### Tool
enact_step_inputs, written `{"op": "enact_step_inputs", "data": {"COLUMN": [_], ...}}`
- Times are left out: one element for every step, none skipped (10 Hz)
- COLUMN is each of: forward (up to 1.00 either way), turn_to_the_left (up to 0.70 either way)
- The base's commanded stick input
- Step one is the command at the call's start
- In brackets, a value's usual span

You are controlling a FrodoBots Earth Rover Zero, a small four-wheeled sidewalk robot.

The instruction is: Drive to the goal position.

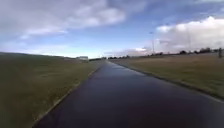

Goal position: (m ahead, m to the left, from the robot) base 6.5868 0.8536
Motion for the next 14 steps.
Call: {"op": "enact_step_inputs", "data": {"forward": [1.0,1.0,1.0,1.0,1.0,1.0,1.0,1.0,1.0,1.0,1.0,1.0,1.0,1.0], "turn_to_the_left": [0.0,0.0,0.0,0.0,0.0,0.0,0.0,0.0,0.0,0.0,0.0,0.0,0.0,0.0]}}
